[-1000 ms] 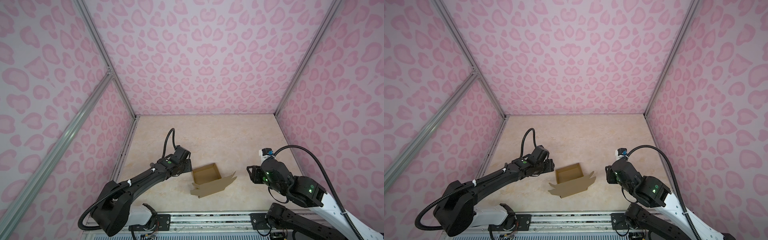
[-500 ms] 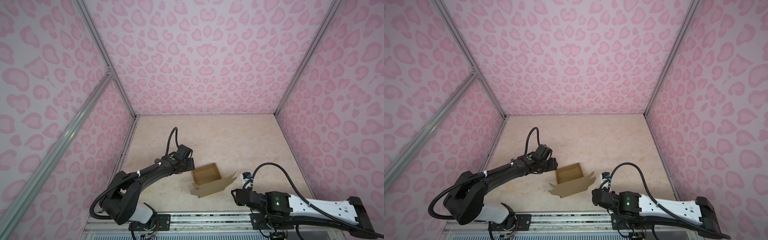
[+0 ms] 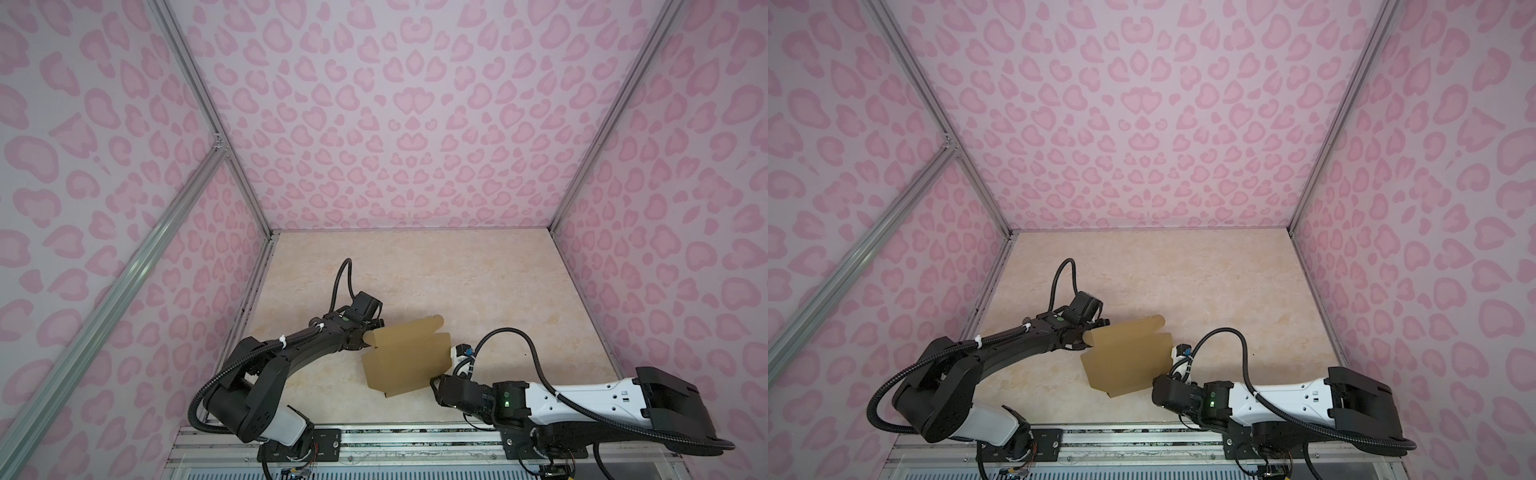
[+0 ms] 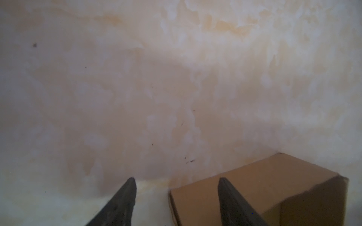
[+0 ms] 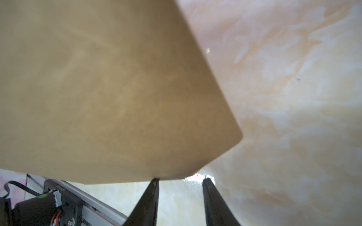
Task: Assemble paper box
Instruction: Rotate the paper box at the center of the table.
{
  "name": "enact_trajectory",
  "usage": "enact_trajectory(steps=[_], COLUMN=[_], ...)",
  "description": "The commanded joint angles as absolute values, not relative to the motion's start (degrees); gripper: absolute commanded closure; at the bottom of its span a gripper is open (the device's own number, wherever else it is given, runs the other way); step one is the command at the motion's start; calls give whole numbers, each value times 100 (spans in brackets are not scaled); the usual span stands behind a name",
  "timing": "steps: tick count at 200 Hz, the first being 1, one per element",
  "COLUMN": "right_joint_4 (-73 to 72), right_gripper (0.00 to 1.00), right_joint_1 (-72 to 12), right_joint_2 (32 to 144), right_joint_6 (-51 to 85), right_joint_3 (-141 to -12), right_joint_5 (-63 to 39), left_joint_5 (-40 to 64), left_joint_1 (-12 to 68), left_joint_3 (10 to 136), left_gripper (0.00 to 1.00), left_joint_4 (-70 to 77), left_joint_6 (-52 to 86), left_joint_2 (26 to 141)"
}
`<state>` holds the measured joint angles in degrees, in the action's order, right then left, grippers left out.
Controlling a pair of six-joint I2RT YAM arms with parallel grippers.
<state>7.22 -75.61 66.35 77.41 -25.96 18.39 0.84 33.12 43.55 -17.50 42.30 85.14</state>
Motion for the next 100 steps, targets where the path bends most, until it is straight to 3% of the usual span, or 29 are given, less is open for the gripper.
enact_trajectory(steps=[1, 48, 100], right_joint_4=[380, 193, 127], right_gripper=[60, 60, 60], right_joint_1=[-7275, -6224, -4852], right_joint_2=[6566, 6368, 6634], right_joint_6=[7709, 7039, 5923], right_joint_3=[-2514, -2461, -2842], right_joint_5=[1802, 1274, 300], left_joint_5=[97, 161, 219], left_joint_1=[3314, 3320, 3469], left_joint_3=[4158, 3414, 2657], left_gripper=[31, 31, 31], left_joint_4=[-1768, -1726, -1958], left_joint_6=[4306, 4780, 5613], left_joint_2=[8345, 7640, 6074])
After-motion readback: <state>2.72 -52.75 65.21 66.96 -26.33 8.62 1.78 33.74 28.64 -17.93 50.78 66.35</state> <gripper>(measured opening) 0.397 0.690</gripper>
